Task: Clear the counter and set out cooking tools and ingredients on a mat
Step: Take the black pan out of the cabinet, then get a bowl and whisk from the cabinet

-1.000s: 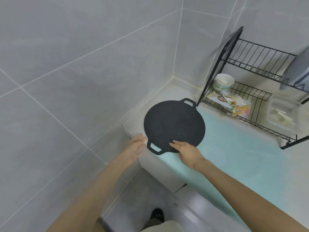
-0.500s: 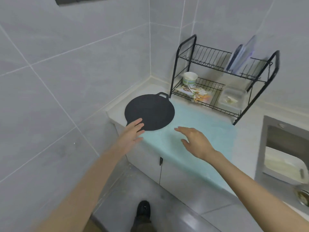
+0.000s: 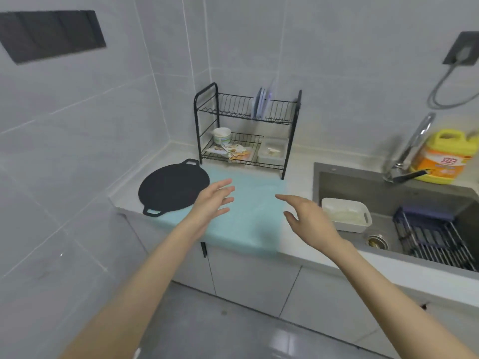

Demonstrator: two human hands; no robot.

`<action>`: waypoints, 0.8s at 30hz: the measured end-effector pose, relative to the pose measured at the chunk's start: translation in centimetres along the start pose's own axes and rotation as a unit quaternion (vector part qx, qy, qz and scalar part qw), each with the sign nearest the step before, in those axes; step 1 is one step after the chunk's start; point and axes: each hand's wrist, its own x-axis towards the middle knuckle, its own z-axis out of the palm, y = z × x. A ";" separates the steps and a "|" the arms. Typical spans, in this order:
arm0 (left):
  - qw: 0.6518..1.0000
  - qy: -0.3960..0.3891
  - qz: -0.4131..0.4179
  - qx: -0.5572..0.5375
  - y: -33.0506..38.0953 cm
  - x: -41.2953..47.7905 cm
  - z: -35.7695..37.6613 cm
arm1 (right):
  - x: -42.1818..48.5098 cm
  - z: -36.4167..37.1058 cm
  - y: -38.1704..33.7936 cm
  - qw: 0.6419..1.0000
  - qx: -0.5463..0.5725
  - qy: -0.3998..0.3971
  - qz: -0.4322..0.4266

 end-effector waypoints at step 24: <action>0.883 -0.450 0.049 0.122 -4.7 -28.1 27.4 | -48.4 -9.1 2.3 0.869 -0.034 0.225 0.439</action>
